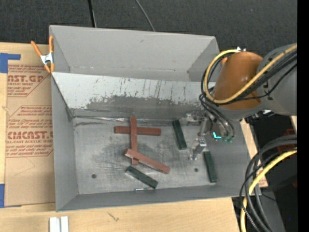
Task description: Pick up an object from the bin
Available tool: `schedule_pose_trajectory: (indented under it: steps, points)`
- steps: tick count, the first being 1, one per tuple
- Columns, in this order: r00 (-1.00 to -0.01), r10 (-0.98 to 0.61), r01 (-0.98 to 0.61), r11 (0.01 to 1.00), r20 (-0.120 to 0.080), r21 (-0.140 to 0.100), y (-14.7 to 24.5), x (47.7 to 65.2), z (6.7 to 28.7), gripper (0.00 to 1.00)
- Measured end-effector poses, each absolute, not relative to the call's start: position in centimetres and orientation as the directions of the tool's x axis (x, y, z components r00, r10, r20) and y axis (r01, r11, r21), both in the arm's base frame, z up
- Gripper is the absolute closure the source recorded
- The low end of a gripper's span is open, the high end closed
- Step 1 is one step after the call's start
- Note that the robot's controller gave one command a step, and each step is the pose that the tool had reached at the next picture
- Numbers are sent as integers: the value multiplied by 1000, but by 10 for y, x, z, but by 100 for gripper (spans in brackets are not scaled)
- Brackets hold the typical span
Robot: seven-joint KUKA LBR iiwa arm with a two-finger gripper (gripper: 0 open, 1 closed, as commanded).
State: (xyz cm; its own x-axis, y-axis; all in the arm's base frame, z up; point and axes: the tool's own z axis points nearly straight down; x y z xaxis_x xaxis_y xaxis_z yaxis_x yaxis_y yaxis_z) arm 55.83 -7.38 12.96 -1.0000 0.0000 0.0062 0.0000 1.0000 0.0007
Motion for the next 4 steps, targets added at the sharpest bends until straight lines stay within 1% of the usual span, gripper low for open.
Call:
schedule_pose_trajectory:
  steps: [1,2,3,4]
  points:
    - [-1000,-1,-1,1000,-1,0,-74,560,134,0]
    - [-997,77,77,997,-3,1,-64,524,115,0]
    - [-1000,4,4,1000,0,-1,-12,533,89,0]
    - [-996,84,84,996,-1,2,14,523,74,0]
